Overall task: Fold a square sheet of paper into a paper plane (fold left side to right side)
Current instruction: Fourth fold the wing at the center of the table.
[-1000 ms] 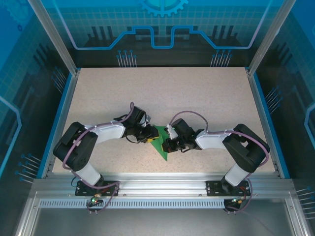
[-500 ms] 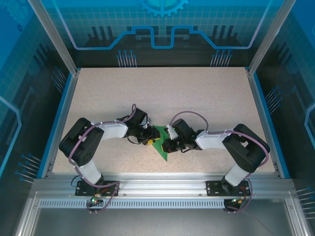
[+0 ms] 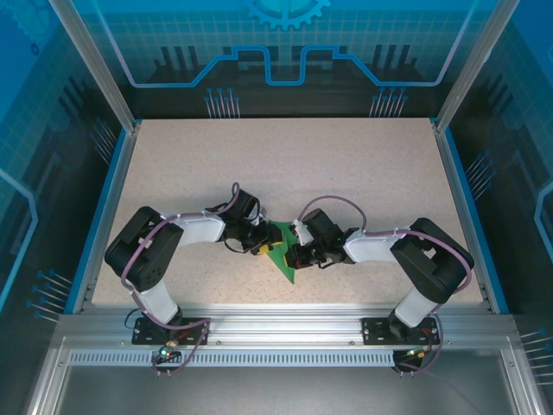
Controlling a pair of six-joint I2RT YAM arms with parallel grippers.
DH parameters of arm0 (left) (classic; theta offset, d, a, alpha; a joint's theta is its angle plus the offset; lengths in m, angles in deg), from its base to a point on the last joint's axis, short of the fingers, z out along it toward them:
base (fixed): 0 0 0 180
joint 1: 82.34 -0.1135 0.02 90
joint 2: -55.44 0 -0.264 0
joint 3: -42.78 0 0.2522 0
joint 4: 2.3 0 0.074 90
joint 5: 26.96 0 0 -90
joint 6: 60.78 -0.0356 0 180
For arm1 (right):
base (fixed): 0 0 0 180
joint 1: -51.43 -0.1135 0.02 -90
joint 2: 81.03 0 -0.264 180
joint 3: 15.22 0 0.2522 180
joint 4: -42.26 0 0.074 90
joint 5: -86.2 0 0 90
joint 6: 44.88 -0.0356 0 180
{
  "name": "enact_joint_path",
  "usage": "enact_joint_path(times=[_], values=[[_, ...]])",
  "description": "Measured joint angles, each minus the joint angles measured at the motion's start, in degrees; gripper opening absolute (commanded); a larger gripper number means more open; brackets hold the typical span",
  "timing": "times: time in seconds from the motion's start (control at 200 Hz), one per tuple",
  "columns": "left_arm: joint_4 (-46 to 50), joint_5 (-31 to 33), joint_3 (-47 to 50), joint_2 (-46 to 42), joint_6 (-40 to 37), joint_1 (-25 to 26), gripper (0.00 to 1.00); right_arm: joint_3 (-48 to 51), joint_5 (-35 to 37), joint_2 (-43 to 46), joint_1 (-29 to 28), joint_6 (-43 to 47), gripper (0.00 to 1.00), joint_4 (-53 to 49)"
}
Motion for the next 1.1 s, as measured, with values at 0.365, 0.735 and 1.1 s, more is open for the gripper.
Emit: enact_joint_path(times=[0.365,0.735,1.1], values=[[0.2,-0.5,-1.0,0.9,0.0,0.0,0.48,0.0,-0.6,0.0,0.3,0.0,0.07,0.0],[1.0,-0.6,-1.6,1.2,0.0,0.0,0.48,-0.1,-1.5,0.0,0.8,0.0,0.11,-0.1],[1.2,-0.6,-1.7,1.3,0.0,0.0,0.48,-0.1,-3.0,2.2,2.4,0.0,0.26,-0.1]])
